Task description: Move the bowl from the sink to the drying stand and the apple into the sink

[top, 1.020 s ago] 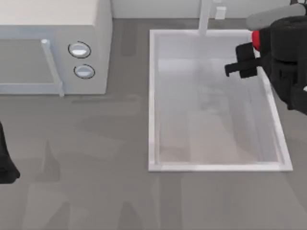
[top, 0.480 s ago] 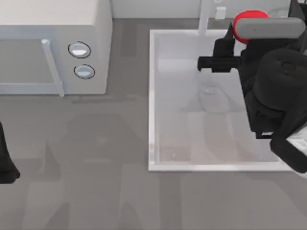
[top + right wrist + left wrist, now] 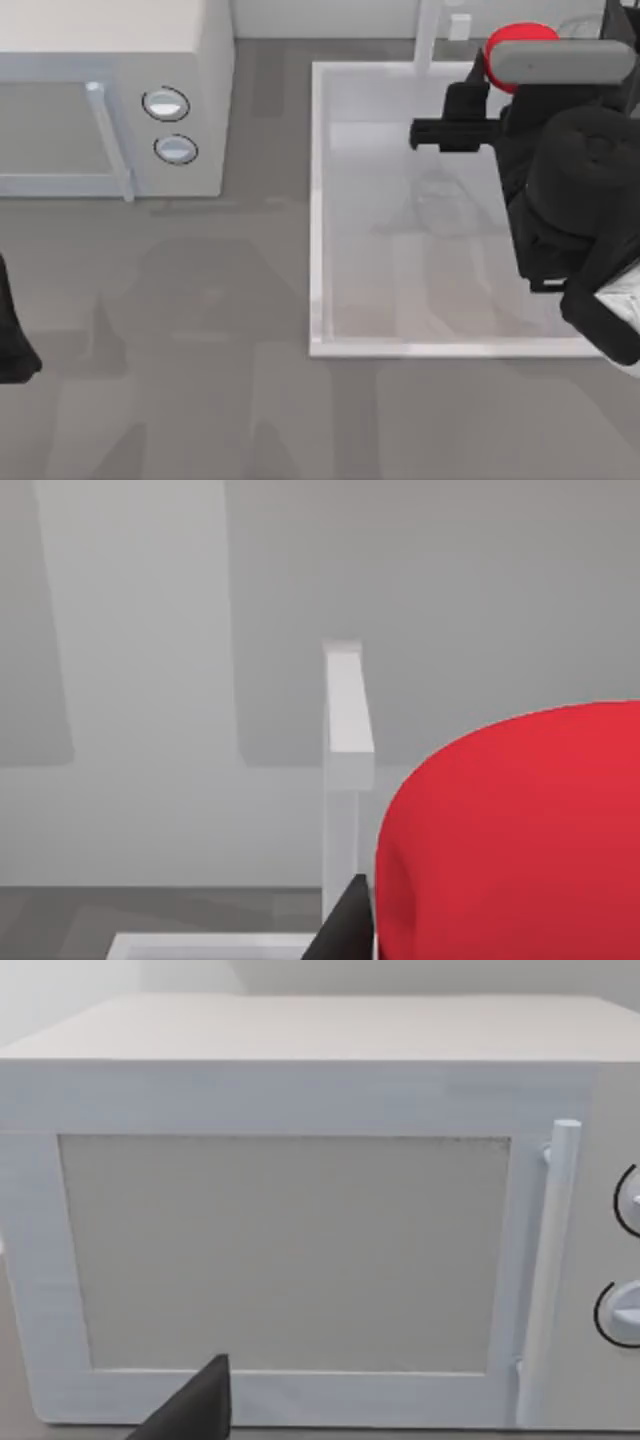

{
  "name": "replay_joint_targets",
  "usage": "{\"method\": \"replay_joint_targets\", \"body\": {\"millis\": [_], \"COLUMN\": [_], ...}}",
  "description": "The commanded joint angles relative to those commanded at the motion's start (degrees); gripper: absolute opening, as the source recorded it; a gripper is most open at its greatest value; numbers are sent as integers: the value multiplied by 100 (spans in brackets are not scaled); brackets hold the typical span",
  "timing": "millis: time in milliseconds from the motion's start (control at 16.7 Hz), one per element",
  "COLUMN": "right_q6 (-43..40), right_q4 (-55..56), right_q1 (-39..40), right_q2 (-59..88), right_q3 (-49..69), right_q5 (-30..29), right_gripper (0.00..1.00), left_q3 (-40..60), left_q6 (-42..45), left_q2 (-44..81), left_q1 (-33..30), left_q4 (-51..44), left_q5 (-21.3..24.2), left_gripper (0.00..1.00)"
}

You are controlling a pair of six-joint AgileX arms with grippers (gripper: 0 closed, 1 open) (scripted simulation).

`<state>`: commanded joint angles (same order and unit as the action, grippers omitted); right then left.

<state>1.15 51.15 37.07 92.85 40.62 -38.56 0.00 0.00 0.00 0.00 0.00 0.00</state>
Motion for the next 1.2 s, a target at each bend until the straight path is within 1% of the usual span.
{"method": "replay_joint_targets", "body": {"millis": [120,240,540,720,900,1140,1200], "right_q6": [-13,-17,-18,-25,-23,-23,-23], "right_q4": [318,876,2950,3811,4126,4126,4126], "right_q1": [16,28,33,18,12,12,12], "right_q2": [313,860,2477,3206,3500,3500,3500], "right_q3": [-54,-119,-361,-518,-574,-574,-574], "right_q5": [-12,-53,-95,-69,-67,-67,-67], "right_gripper": [0,0,0,0,0,0,8], "left_q3": [0,0,0,0,0,0,0], "left_q6": [0,0,0,0,0,0,0], "left_q2": [0,0,0,0,0,0,0], "left_q1": [0,0,0,0,0,0,0], "left_q4": [0,0,0,0,0,0,0], "left_q5": [0,0,0,0,0,0,0], "left_gripper": [100,100,100,100,100,100,100]}}
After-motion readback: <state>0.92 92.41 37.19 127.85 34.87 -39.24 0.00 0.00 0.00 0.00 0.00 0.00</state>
